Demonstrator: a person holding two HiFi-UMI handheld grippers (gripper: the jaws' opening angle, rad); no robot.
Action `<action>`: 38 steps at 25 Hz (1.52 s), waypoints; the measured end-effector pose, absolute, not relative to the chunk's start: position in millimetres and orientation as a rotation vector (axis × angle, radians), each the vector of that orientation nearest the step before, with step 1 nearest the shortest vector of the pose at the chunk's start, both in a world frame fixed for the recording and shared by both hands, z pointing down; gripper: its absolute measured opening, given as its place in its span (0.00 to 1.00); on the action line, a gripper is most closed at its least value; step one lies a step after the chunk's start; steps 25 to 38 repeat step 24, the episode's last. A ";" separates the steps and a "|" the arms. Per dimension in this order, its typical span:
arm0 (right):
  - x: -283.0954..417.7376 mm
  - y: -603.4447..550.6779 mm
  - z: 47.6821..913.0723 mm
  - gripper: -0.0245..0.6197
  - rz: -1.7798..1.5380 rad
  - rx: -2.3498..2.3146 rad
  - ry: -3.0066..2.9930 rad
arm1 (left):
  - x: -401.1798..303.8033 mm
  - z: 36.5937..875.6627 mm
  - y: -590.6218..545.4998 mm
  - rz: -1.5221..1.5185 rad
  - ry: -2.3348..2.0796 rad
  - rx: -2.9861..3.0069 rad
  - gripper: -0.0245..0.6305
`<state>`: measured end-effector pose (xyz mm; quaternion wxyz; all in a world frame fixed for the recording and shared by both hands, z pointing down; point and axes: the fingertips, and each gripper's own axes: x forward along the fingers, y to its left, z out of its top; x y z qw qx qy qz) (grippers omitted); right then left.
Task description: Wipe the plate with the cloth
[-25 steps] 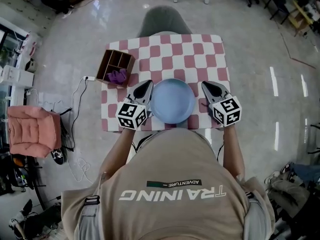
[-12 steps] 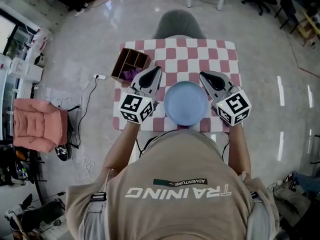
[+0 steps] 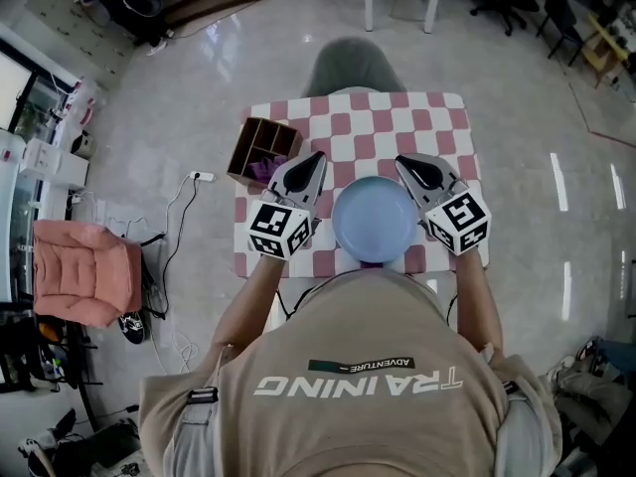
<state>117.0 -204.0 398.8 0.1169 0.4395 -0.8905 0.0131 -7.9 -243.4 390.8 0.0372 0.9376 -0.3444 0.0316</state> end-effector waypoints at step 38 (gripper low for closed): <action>149.1 -207.3 420.6 0.06 0.099 1.295 -2.602 | 3.5 419.8 -249.1 0.145 -1.076 2.797 0.06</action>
